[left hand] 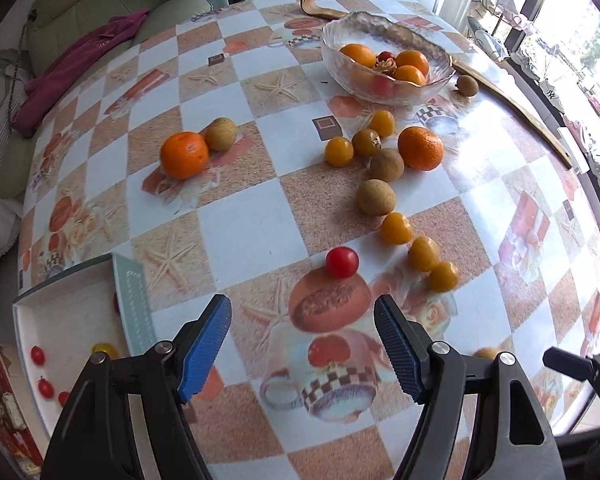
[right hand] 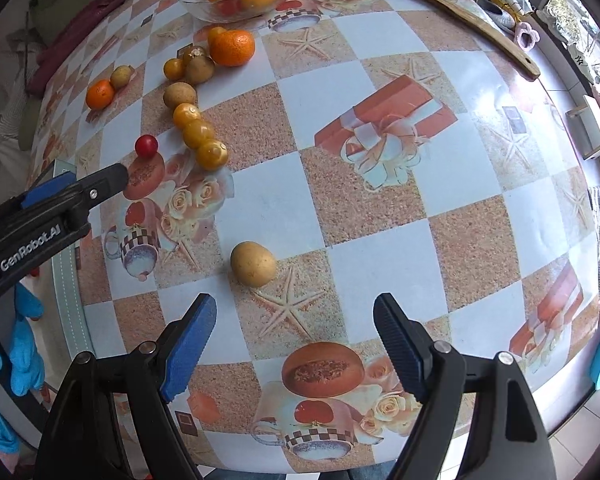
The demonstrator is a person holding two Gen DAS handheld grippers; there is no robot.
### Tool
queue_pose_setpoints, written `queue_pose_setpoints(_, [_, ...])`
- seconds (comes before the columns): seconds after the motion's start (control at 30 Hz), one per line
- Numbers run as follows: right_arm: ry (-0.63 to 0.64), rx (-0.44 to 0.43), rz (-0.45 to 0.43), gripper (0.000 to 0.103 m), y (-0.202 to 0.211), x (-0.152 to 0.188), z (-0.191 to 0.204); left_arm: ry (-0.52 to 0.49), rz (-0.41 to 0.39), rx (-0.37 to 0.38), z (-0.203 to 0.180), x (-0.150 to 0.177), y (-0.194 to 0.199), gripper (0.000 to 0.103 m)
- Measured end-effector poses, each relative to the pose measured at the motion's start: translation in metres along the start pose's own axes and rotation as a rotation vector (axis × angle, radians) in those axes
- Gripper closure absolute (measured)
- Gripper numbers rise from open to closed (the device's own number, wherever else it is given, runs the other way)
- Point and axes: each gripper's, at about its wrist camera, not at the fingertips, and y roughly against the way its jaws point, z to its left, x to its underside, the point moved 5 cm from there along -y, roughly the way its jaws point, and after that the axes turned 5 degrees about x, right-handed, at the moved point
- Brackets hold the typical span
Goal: Organize fruits
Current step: 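Grasp a red cherry tomato with the left gripper while the right grasps a brown round fruit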
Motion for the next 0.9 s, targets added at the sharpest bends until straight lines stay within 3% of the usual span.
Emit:
queue_pose_setpoints(0.23, [0.060, -0.013, -0.013, 0.021, -0.009, -0.009, 0.021, 0.021, 0.024, -0.013, 0.003, -0.007, -0.027, 0.028])
queue_pose_setpoints(0.33, [0.090, -0.019, -0.017, 0.031, -0.011, -0.013, 0.030, 0.031, 0.018, -0.011, 0.002, -0.010, -0.031, 0.028])
queue_pose_setpoints(0.47, [0.107, -0.033, -0.006, 0.036, -0.017, -0.017, 0.041, 0.019, 0.011, -0.024, -0.003, -0.015, -0.034, 0.028])
queue_pose_setpoints(0.67, [0.136, -0.013, -0.004, 0.044, -0.023, -0.018, 0.049, 0.004, 0.003, 0.011, -0.014, -0.018, -0.033, 0.053])
queue_pose_setpoints(0.77, [0.132, -0.004, -0.004, 0.063, -0.024, -0.021, 0.054, 0.002, 0.001, 0.027, -0.020, -0.016, -0.030, 0.069])
queue_pose_setpoints(0.8, [0.131, -0.001, -0.002, 0.070, -0.024, -0.021, 0.054, 0.002, 0.002, 0.033, -0.020, -0.016, -0.030, 0.079])
queue_pose_setpoints(0.9, [0.135, -0.015, 0.003, 0.074, -0.023, -0.022, 0.052, 0.018, 0.009, 0.072, -0.021, -0.013, -0.026, 0.082])
